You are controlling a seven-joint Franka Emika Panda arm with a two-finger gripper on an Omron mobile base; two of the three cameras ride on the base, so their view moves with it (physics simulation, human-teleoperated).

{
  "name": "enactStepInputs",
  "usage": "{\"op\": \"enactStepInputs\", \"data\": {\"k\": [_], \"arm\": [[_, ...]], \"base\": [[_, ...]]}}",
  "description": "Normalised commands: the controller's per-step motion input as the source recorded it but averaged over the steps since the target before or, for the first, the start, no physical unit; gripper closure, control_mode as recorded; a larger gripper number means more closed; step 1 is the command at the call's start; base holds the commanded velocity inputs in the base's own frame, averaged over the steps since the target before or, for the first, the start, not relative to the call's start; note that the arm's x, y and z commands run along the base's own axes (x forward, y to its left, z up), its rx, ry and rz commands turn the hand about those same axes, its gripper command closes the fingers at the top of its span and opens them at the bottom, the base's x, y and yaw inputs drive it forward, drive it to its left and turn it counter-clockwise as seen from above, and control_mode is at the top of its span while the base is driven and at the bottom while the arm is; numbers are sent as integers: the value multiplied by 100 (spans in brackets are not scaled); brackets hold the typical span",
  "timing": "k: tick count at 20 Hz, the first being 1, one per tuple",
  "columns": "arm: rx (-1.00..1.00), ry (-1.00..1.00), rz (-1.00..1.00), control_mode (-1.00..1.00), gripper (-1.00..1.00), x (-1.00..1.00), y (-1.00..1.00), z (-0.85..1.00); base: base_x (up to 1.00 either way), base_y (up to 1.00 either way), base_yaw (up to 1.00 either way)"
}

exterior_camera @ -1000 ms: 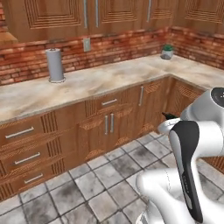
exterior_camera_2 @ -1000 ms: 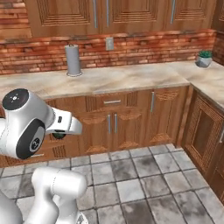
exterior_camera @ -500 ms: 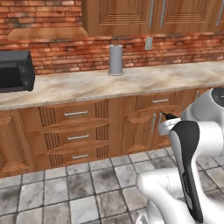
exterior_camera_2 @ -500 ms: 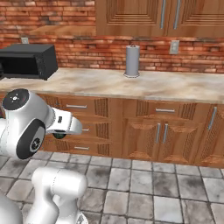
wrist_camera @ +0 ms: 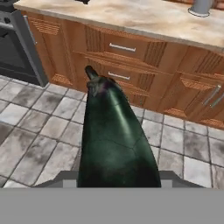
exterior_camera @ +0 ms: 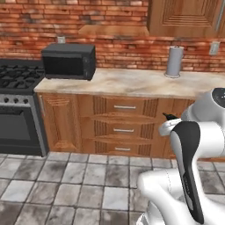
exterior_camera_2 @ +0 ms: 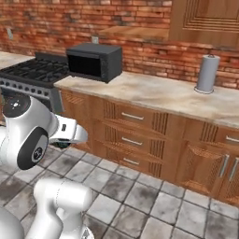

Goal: Gather the onion and eggplant from the fridge and place them on a tray on the dining counter. Then gather the chicken drumstick and steak from the fridge and place them on the other tray.

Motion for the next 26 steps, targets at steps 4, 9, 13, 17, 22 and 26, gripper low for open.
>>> {"op": "enactStepInputs", "data": {"k": [4,9,13,17,22,26], "arm": [[0,0,0,100,100,0,0,0],[0,0,0,100,100,0,0,0],[0,0,0,100,100,0,0,0],[0,0,0,100,100,0,0,0],[0,0,0,100,100,0,0,0],[0,0,0,100,100,0,0,0]], "base": [[0,13,57],[12,0,57],[36,0,56],[51,0,50],[73,7,42],[90,14,35]]}}
